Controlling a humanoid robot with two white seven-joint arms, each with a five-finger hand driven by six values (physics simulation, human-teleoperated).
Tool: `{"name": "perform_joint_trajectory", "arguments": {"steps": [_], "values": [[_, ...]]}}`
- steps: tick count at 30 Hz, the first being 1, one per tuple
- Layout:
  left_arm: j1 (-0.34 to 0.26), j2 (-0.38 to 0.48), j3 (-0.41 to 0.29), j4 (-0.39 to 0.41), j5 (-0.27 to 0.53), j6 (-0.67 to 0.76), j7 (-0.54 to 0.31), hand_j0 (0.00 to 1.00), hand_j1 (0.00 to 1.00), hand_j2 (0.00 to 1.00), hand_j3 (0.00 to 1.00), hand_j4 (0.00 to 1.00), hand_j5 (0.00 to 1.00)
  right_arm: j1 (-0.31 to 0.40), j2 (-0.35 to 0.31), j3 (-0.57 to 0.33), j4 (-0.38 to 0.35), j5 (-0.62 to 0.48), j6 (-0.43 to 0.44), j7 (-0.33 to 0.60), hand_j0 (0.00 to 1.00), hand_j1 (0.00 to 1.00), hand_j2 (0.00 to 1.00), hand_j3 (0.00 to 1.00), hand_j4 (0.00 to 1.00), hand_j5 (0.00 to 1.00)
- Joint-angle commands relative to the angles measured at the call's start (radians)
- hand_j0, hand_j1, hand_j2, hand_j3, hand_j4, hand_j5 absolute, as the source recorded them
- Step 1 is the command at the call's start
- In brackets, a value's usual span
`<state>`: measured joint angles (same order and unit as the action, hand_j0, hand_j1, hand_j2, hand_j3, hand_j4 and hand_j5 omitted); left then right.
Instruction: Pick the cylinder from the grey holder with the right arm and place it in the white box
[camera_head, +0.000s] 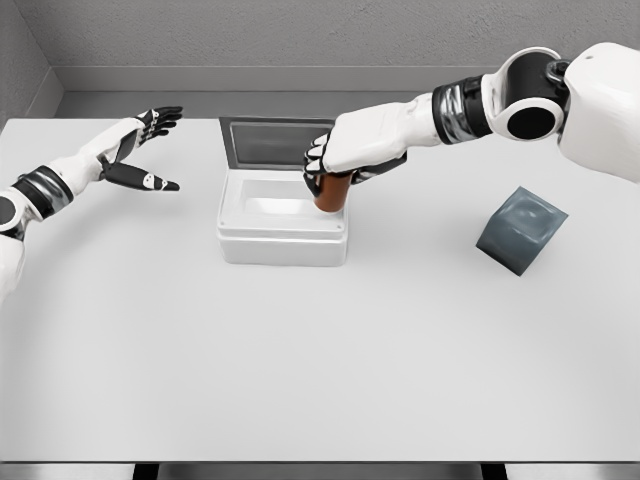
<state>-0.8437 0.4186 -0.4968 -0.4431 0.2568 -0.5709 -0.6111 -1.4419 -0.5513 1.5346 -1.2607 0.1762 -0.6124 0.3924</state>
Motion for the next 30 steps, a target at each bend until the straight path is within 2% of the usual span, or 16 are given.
{"name": "perform_joint_trajectory", "arguments": {"steps": [1,4,6,8,15,17,21,26,30], "values": [[0.000,0.000,0.004,-0.002,0.009,0.002,0.000,1.00,1.00,1.00,1.00,1.00,1.00,0.000,-0.001,-0.002,0.001,-0.008,0.002,0.008,0.37,0.37,0.37,0.37,0.37,0.37],[0.000,0.002,0.004,0.000,0.009,0.002,0.000,1.00,1.00,1.00,1.00,1.00,1.00,0.000,0.002,-0.010,-0.005,-0.006,0.002,0.016,0.59,0.59,0.59,0.59,0.59,0.59],[0.000,0.002,0.004,0.000,0.009,0.002,0.000,1.00,1.00,1.00,1.00,1.00,1.00,0.000,0.004,-0.011,-0.006,-0.003,0.002,0.016,0.68,0.68,0.68,0.68,0.68,0.68],[0.000,0.002,0.004,0.000,0.009,0.002,0.000,1.00,1.00,1.00,1.00,1.00,1.00,0.000,0.005,-0.011,-0.006,-0.003,0.002,0.016,0.68,0.68,0.68,0.68,0.68,0.68],[0.000,0.002,0.006,0.000,0.009,0.002,0.000,1.00,1.00,1.00,1.00,1.00,1.00,0.008,0.010,-0.033,-0.006,0.005,0.002,0.017,0.88,0.88,0.88,0.88,0.88,0.88],[0.000,0.002,0.006,0.000,0.009,0.002,0.000,1.00,1.00,1.00,1.00,1.00,1.00,0.006,0.007,-0.036,-0.017,0.005,0.002,0.016,0.90,0.90,0.90,0.90,0.90,0.90],[0.000,0.002,0.006,0.000,0.009,0.002,0.000,1.00,1.00,1.00,1.00,1.00,1.00,0.006,-0.015,-0.114,-0.209,0.005,0.002,0.048,0.91,0.91,0.91,0.91,0.91,0.91],[0.000,0.002,0.004,0.000,0.009,0.002,0.000,1.00,1.00,1.00,1.00,1.00,1.00,-0.014,-0.099,-0.157,-0.356,0.000,0.002,0.051,0.91,0.91,0.91,0.91,0.91,0.91],[0.000,0.002,0.004,0.000,0.009,0.002,0.000,1.00,1.00,1.00,1.00,1.00,1.00,-0.025,-0.122,-0.159,-0.382,-0.006,0.002,0.049,0.91,0.91,0.91,0.91,0.91,0.91]]}}
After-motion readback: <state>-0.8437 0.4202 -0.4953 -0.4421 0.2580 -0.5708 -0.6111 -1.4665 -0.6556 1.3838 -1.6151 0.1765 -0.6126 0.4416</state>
